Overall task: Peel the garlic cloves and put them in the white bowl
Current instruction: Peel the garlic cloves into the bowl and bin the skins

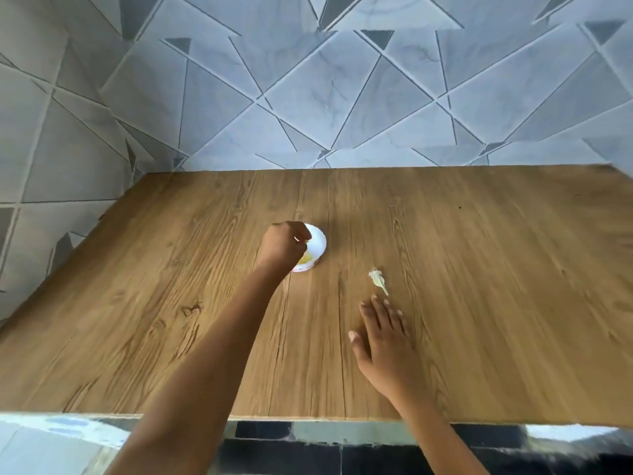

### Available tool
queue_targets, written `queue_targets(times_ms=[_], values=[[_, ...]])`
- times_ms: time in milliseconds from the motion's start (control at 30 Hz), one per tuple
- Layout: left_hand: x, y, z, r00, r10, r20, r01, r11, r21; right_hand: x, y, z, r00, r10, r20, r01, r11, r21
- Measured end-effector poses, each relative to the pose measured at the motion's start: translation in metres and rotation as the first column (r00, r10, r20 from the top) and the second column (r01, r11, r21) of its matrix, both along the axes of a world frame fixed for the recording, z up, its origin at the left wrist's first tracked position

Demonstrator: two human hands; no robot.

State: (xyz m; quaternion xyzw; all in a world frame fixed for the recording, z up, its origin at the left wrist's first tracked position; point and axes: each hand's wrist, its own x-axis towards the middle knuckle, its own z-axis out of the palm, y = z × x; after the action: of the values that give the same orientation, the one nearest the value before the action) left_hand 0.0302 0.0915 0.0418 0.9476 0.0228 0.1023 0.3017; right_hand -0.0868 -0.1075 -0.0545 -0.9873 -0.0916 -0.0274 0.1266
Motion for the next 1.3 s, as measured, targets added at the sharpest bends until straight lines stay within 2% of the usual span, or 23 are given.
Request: queue_targets(times_ms=[100,200,300,367,400,467,533,600,633,700,867,933,967,1033,1100,1200,1300], values=[[0.027,-0.003,-0.009,0.972,0.033,-0.235,0.001,0.990,0.142,-0.002,0.000,0.005,1.000,-0.010,-0.001,0.010,1.000,0.005],[0.038,-0.003,-0.013,0.939,0.017,-0.343,0.079,0.961,0.264,-0.001,-0.001,0.002,1.000,-0.013,0.006,0.013,1.000,0.027],[0.036,-0.001,-0.017,0.966,-0.020,-0.257,0.089,0.962,0.260,-0.003,-0.002,0.001,0.999,-0.002,0.049,-0.001,0.998,0.055],[0.030,-0.006,-0.013,0.995,-0.012,-0.102,0.031,0.982,0.189,-0.003,-0.001,0.002,0.998,0.011,0.067,-0.019,0.993,0.121],[0.027,-0.015,-0.011,0.997,-0.076,-0.022,0.079,0.984,0.162,-0.004,-0.002,0.002,0.998,-0.009,0.069,-0.005,0.980,0.200],[0.015,-0.038,-0.009,0.946,-0.322,0.047,0.315,0.942,0.119,-0.004,-0.006,0.004,0.994,-0.087,0.070,0.057,0.933,0.355],[0.006,-0.061,-0.014,0.808,-0.589,0.026,0.578,0.800,0.159,-0.005,-0.014,0.006,0.979,-0.183,0.091,0.126,0.892,0.434],[0.006,-0.077,-0.027,0.707,-0.706,-0.046,0.688,0.672,0.274,-0.005,-0.023,0.008,0.966,-0.235,0.107,0.164,0.878,0.450],[0.008,-0.082,-0.034,0.694,-0.714,-0.097,0.701,0.637,0.321,-0.003,-0.027,0.009,0.964,-0.250,0.087,0.183,0.868,0.462],[0.011,-0.091,-0.044,0.696,-0.699,-0.162,0.701,0.612,0.367,-0.001,-0.036,0.008,0.966,-0.250,0.068,0.188,0.858,0.478],[0.013,-0.097,-0.052,0.736,-0.666,-0.123,0.655,0.655,0.376,0.010,-0.047,0.013,0.982,-0.185,0.040,0.137,0.838,0.528],[0.012,-0.095,-0.052,0.778,-0.626,-0.048,0.617,0.749,0.240,0.020,-0.050,0.017,0.985,-0.175,0.013,0.131,0.784,0.606],[0.009,-0.095,-0.050,0.803,-0.596,-0.002,0.594,0.799,0.094,0.025,-0.050,0.018,0.985,-0.171,-0.016,0.138,0.734,0.665],[0.000,-0.097,-0.043,0.868,-0.495,0.029,0.485,0.836,-0.256,0.038,-0.051,0.025,0.981,-0.147,-0.127,0.189,0.572,0.798],[-0.010,-0.098,-0.036,0.917,-0.395,-0.056,0.313,0.799,-0.514,0.050,-0.048,0.034,0.965,-0.086,-0.246,0.260,0.371,0.891],[-0.020,-0.097,-0.029,0.907,-0.393,-0.152,0.199,0.718,-0.667,0.062,-0.043,0.045,0.943,0.011,-0.333,0.328,0.144,0.934],[-0.026,-0.092,-0.024,0.907,-0.383,-0.174,0.153,0.685,-0.713,0.066,-0.038,0.046,0.937,0.049,-0.345,0.341,0.068,0.938]])
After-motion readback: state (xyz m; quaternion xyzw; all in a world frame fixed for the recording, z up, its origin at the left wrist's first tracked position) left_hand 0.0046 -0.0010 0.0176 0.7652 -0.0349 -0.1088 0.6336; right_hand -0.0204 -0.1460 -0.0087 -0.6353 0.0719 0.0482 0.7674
